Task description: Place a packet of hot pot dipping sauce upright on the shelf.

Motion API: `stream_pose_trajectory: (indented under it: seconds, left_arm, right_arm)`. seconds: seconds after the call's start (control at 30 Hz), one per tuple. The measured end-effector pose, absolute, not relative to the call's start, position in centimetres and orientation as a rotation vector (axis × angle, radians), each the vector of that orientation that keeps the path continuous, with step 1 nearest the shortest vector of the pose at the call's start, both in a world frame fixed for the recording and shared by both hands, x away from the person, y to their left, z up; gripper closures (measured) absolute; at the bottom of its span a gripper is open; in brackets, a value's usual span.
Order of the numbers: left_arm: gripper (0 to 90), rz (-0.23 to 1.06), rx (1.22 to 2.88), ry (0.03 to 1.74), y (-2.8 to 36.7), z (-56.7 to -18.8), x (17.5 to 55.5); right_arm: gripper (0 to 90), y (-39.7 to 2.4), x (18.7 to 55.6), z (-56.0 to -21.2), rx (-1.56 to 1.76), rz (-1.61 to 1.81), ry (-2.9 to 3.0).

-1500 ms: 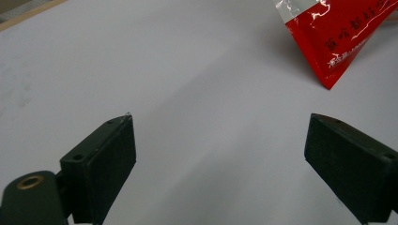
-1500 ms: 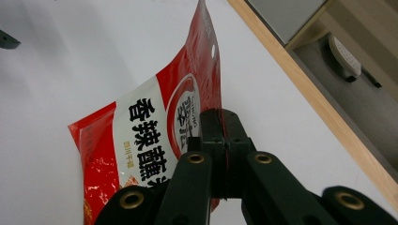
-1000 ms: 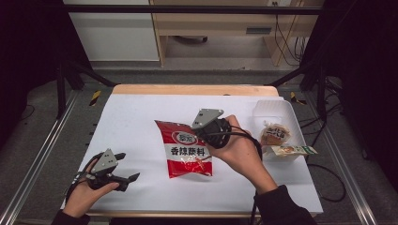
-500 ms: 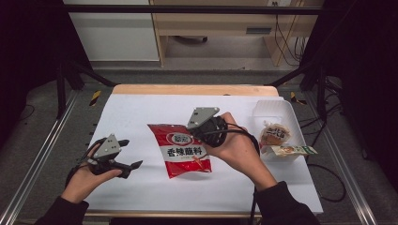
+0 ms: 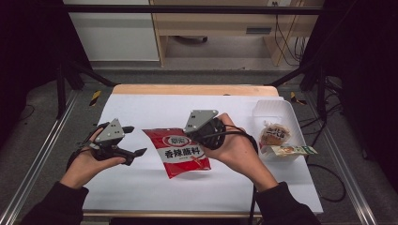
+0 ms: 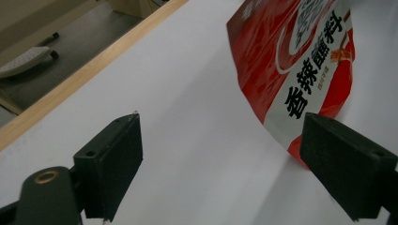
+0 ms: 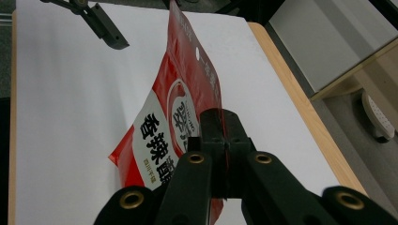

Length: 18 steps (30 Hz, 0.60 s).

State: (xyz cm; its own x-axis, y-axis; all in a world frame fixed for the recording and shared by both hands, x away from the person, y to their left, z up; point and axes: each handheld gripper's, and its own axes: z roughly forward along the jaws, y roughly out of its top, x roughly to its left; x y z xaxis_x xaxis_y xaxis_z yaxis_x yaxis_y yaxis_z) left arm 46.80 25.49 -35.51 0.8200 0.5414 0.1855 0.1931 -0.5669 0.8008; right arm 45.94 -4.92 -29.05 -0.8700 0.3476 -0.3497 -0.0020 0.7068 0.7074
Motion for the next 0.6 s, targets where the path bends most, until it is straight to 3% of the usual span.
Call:
stream_pose_trajectory:
  seconds: [0.23,0.43,0.6]
  left_arm:
    - [19.5,0.488,2.167,0.491,24.3,-35.8,47.3]
    - [35.7,0.443,2.174,0.450,22.9,-35.2,47.4]
    - [55.3,0.419,2.181,0.420,22.1,-34.7,47.7]
  right_arm:
    - [90.0,-4.9,45.8,-28.9,0.266,1.027,2.453]
    - [90.0,-4.6,45.6,-28.4,0.237,1.029,2.454]
    - [90.0,-4.7,45.5,-28.4,0.238,1.033,2.459]
